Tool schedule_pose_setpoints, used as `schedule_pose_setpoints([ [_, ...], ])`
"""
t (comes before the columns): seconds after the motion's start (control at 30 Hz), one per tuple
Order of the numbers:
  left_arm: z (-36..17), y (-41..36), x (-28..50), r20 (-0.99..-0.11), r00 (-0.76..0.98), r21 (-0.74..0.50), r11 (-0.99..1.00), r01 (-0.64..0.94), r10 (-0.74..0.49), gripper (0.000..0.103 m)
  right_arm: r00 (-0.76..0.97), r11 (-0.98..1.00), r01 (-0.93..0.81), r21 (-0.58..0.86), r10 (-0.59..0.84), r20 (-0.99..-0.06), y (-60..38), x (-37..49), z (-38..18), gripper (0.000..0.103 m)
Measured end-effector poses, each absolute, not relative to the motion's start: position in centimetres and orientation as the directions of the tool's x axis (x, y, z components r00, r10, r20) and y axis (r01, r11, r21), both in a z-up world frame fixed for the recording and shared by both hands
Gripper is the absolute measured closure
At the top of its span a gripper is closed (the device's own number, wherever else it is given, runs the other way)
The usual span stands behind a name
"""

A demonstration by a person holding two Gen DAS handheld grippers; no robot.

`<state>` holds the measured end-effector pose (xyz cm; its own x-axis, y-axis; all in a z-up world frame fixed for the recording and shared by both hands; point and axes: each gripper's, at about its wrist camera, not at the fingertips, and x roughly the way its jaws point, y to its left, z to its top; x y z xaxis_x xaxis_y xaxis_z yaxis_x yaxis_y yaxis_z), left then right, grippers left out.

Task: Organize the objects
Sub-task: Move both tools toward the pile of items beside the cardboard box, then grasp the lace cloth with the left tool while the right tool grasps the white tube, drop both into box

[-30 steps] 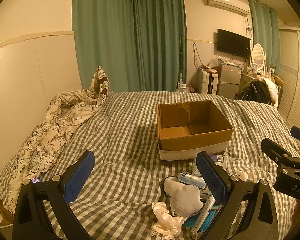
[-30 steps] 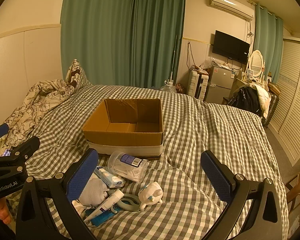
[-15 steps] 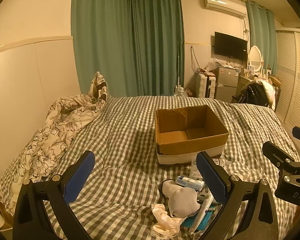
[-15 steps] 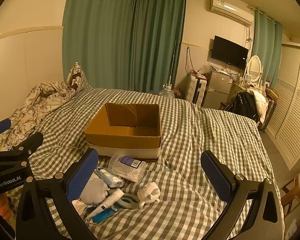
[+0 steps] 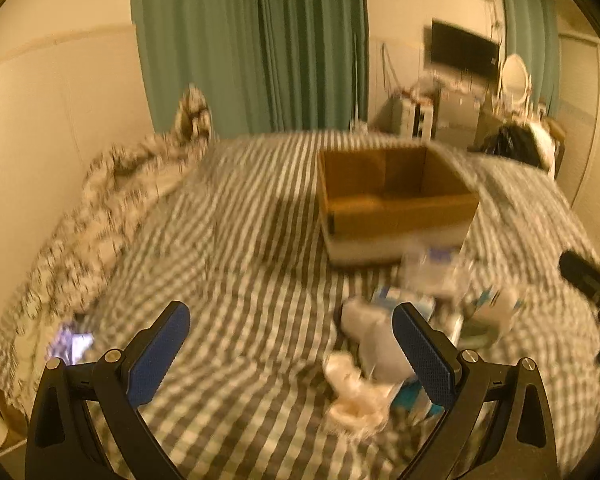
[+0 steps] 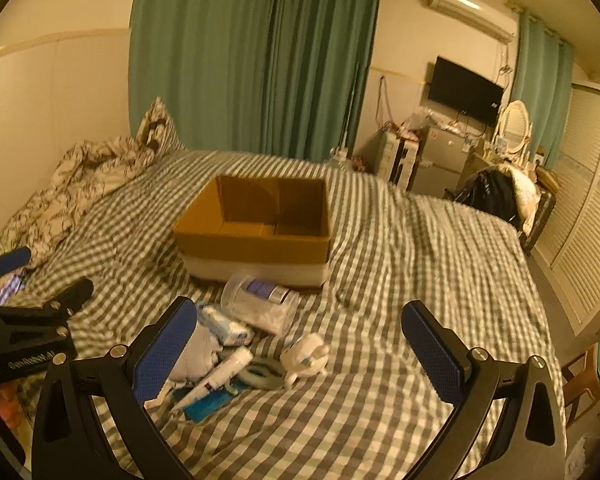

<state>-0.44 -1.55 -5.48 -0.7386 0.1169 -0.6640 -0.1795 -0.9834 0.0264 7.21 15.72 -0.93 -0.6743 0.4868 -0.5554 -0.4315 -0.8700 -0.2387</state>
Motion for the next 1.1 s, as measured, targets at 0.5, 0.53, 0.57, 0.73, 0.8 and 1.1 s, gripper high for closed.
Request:
schedule_pose_setpoints([
  [0.5, -17.1, 2.8, -0.2, -0.853, -0.387, -0.098, -0.837, -0.539, 0.349, 0.082, -0.588, -0.88, -0.406, -0.245, 0.457, -0.667, 16.5, 4.7, -6.4, 0.0],
  [0.53, -17.0, 2.8, 0.0, -0.849, -0.395, -0.094, -0.835, -0.542, 0.352, 0.083, -0.58, -0.881, -0.402, -0.248, 0.455, -0.676, 16.4, 4.5, -6.7, 0.0],
  [0.57, -16.8, 2.7, 0.2, -0.843, -0.405, -0.087, -0.832, -0.548, 0.355, 0.087, -0.57, -0.882, -0.4, -0.25, 0.453, -0.685, 16.4, 4.3, -7.1, 0.0],
  [0.73, -14.2, 1.1, -0.7, -0.813, -0.46, -0.082, -0.852, -0.517, 0.358, 0.089, -0.517, -0.896, -0.37, -0.246, 0.419, -0.746, 15.7, 2.8, -9.7, 0.001],
  [0.8, -13.2, 0.0, -1.2, -0.797, -0.496, -0.07, -0.869, -0.49, 0.344, 0.089, -0.494, -0.903, -0.36, -0.233, 0.397, -0.774, 15.5, 2.0, -10.7, 0.006],
  [1.1, -11.8, -2.2, -2.8, -0.786, -0.522, -0.084, -0.893, -0.442, 0.333, 0.089, -0.422, -0.936, -0.275, -0.221, 0.324, -0.847, 13.6, -0.2, -14.6, 0.078],
])
